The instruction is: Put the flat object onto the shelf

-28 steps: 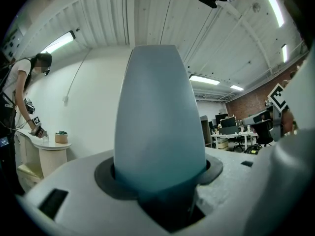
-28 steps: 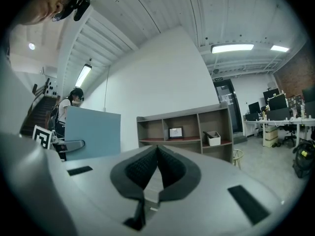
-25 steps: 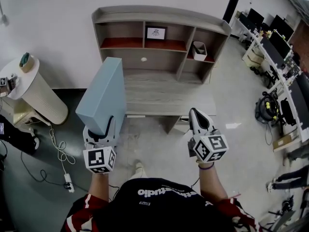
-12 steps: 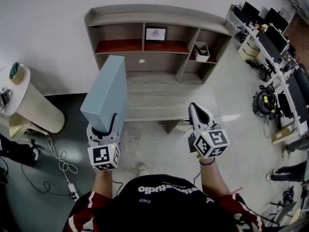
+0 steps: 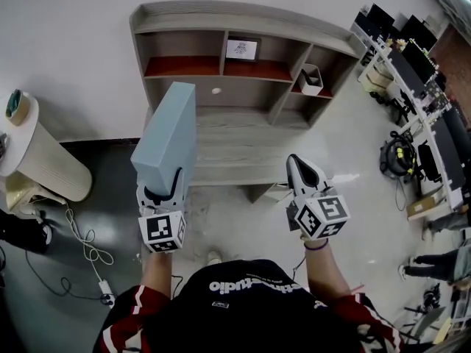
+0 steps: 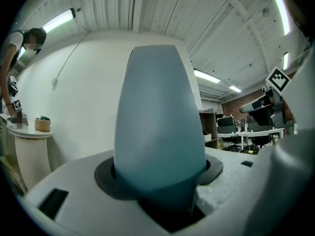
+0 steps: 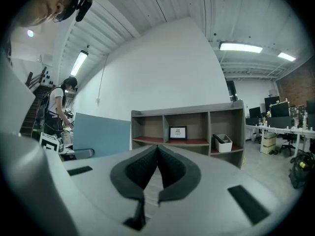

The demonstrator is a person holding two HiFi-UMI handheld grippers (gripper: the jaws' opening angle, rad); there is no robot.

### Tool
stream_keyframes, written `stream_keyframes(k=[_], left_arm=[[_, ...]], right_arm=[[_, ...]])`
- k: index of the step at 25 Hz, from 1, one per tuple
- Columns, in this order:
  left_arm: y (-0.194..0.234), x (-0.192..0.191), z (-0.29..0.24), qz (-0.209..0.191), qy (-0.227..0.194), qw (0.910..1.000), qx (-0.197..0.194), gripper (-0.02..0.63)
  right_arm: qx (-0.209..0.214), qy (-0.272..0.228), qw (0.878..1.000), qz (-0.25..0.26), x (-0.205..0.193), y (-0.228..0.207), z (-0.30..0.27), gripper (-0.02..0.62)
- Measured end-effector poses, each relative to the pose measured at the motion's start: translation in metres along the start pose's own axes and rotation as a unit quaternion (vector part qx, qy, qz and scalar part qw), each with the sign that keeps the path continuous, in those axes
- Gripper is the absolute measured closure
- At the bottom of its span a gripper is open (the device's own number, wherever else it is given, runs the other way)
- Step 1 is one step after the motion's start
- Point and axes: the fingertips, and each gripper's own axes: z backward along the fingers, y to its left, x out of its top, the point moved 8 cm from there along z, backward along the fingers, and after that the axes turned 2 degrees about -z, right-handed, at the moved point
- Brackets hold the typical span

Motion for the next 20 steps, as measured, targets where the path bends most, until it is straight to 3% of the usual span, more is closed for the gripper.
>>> stream_keyframes(k=[9,20], left_arm=[[-0.005,-0.016,-0.022,-0.002,0.008,0.9999,0.006,0.337],[-0.009,-0.047,-0.073,-0.018,0.039,0.9983,0.041,0.337]], right_arm=[[0.009,-0.004,1.0,-0.006,-0.002,-0.009,-0.019,0.597],[0.026,-0.019,0.999,-0.019,0.005,-0.041,-0.06,0.597]])
